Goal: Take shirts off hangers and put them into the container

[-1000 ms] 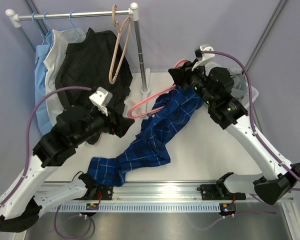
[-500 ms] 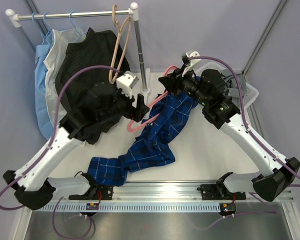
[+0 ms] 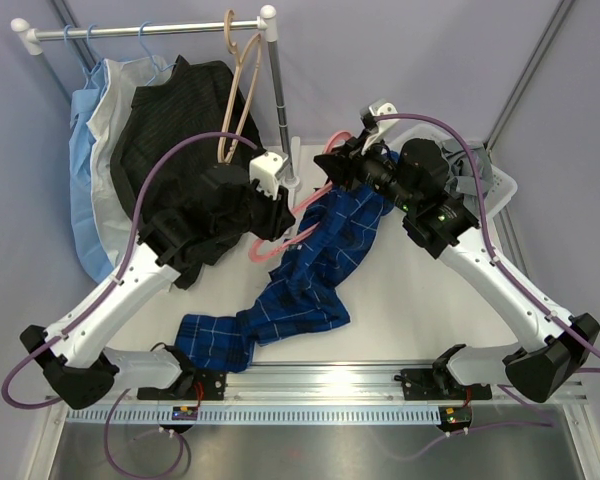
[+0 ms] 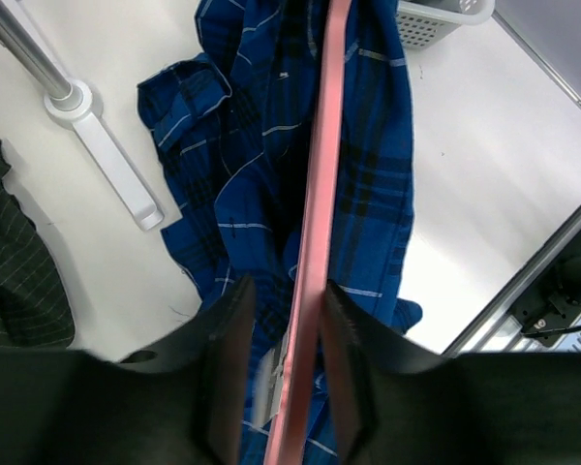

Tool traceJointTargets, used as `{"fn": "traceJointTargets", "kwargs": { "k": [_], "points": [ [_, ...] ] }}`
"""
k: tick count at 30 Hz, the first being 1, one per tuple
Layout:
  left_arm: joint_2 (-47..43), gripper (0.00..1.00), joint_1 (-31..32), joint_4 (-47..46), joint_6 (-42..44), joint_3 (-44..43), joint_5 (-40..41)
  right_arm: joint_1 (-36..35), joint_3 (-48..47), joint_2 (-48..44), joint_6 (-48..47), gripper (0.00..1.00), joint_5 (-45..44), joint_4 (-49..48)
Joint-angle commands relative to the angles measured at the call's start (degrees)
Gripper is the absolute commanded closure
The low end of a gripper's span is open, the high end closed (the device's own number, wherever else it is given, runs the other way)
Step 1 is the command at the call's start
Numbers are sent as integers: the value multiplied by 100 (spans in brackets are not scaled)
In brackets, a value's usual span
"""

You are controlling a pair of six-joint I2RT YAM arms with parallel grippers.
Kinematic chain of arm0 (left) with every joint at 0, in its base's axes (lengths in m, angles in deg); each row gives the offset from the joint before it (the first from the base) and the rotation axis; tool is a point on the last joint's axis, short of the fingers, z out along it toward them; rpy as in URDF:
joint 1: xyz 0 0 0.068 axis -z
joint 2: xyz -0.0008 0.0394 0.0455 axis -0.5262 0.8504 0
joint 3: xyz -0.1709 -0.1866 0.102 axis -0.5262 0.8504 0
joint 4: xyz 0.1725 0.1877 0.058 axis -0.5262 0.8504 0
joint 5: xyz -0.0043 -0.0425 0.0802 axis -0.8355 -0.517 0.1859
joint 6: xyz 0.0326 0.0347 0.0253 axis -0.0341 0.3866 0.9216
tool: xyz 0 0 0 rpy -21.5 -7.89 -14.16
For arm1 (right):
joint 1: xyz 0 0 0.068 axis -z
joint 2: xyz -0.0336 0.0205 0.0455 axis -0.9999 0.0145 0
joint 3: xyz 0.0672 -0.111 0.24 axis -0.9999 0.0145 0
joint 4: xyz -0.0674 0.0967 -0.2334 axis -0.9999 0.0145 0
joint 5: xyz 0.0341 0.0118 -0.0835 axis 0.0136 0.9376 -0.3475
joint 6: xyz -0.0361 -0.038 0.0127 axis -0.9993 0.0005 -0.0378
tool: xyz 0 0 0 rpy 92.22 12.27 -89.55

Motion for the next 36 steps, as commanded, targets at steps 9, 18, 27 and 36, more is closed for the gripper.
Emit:
{"fn": "traceJointTargets", "kwargs": {
  "k": [9,18,27,36],
  "points": [
    [128,100,18,-346,46,-63,-501,-108,-155,-1,-29,100,229,-435],
    [-328,100,18,-689,284,411,157,-108,73,-404,-371,28,317,486],
    [-320,100,18,-1005,73,579,404,-116,477,-1275,-477,26,474,1198],
    [67,100,18,-1050,-270,-89,474,-1143,794,-538,-1259,40,89,1578]
  ]
}}
